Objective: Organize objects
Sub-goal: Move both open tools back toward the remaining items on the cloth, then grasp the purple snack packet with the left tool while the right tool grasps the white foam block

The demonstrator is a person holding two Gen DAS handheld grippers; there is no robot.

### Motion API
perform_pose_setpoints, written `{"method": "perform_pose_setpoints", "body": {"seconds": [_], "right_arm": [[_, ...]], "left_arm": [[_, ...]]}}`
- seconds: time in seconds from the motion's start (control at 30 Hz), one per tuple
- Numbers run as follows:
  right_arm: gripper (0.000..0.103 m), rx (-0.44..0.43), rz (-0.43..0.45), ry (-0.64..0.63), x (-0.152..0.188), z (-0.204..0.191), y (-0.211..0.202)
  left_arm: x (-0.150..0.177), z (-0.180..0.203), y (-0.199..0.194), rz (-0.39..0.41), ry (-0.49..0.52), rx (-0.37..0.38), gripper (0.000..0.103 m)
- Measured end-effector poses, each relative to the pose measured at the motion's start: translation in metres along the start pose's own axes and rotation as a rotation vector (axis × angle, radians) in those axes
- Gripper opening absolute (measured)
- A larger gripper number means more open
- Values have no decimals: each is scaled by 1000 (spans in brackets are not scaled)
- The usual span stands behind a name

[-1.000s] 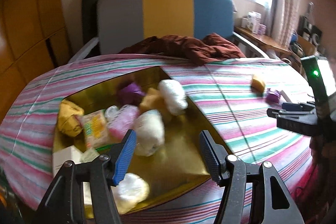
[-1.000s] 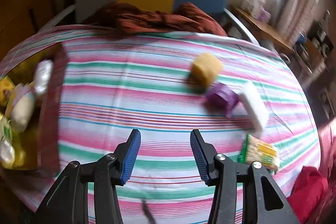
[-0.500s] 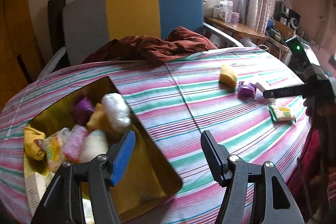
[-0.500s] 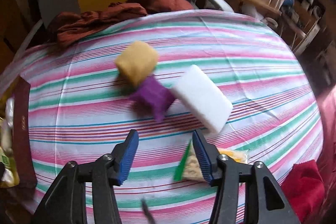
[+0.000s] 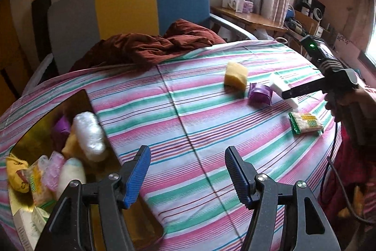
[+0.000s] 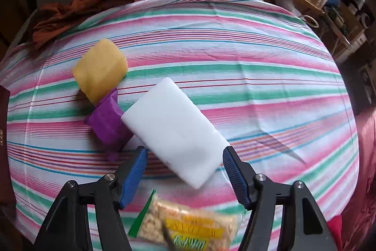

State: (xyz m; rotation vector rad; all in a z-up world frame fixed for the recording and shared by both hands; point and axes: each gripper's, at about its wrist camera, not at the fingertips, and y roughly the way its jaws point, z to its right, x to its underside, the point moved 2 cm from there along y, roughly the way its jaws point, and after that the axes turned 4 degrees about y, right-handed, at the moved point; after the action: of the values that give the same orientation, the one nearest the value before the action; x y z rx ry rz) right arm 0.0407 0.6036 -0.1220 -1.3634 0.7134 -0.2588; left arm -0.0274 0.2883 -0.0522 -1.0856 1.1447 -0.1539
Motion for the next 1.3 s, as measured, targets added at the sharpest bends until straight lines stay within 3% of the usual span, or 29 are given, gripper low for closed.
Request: {"method": "perform_pose_setpoints", "body": {"seconds": [0.33, 0.53, 0.7, 0.83, 0.87, 1.07, 1.3], "right_arm": [[75, -34, 31, -67, -12, 2, 13], [73, -43, 54, 12, -15, 21, 15], [37, -62, 91, 96, -18, 41, 5], [28, -59, 119, 83, -19, 41, -2], [19, -58, 126, 83, -19, 42, -4], [19, -85, 149, 97, -20, 45, -8], [19, -107, 183, 110, -26, 49, -11]], "left_arm": [[-9, 22, 26, -60, 21, 40, 66], [-12, 33, 39, -88, 40, 49, 66], [-20, 46, 54, -115, 31, 93, 66], [-33, 63, 66, -109, 54, 115, 66], [-37, 68, 70, -109, 62, 121, 66], [-56, 90, 101, -153, 43, 183, 64], [-79, 111, 139, -259, -103, 292, 61]]}}
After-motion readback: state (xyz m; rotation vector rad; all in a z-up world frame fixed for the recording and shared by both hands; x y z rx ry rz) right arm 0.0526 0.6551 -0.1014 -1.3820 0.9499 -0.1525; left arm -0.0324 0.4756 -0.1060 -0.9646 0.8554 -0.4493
